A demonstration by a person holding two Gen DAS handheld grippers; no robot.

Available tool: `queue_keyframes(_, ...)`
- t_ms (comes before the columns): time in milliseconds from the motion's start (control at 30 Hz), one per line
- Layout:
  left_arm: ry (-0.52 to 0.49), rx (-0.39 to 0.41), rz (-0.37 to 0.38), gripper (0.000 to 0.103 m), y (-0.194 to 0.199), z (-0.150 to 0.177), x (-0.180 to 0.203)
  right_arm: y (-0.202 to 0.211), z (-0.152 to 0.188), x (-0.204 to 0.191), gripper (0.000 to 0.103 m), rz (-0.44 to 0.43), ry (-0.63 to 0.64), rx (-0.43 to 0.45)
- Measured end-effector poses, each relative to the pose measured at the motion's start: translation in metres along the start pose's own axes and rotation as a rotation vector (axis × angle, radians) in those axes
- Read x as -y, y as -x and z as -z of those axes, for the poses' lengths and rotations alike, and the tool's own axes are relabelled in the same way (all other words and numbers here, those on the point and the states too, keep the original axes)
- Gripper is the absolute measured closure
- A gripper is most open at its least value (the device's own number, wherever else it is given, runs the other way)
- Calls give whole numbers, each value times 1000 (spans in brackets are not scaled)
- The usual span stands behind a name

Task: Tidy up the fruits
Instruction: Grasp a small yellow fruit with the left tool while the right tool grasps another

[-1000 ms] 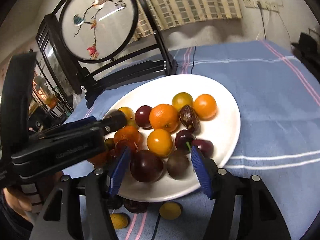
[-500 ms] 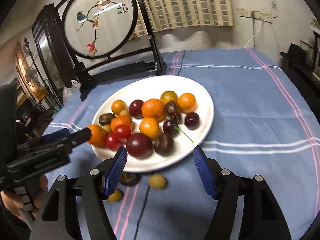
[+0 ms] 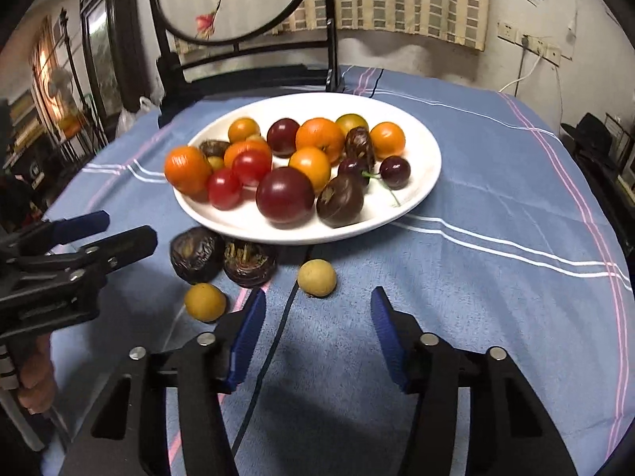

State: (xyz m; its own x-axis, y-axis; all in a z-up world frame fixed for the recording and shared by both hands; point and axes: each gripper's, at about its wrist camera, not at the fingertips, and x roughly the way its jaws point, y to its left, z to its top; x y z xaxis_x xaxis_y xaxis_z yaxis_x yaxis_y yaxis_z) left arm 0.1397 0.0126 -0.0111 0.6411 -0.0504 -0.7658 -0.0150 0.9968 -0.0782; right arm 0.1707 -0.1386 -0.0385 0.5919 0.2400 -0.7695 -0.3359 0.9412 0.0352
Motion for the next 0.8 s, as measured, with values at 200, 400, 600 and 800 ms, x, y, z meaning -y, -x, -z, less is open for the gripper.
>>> queue_keyframes(200, -8, -33, 42, 21, -4, 6, 1, -20, -6, -3, 65, 34, 4, -13)
queue_keyframes(400, -35, -52, 68, 21, -4, 13, 11, -16, -7, 1, 78, 35, -19, -2)
queue_keyframes(600, -66, -140, 113, 23, -16, 27, 31, 8, -6, 22, 79, 8, -101, 42)
queue_keyframes(800, -90, -139, 5, 35, -21, 34, 48, 17, -7, 27, 79, -33, -122, 64)
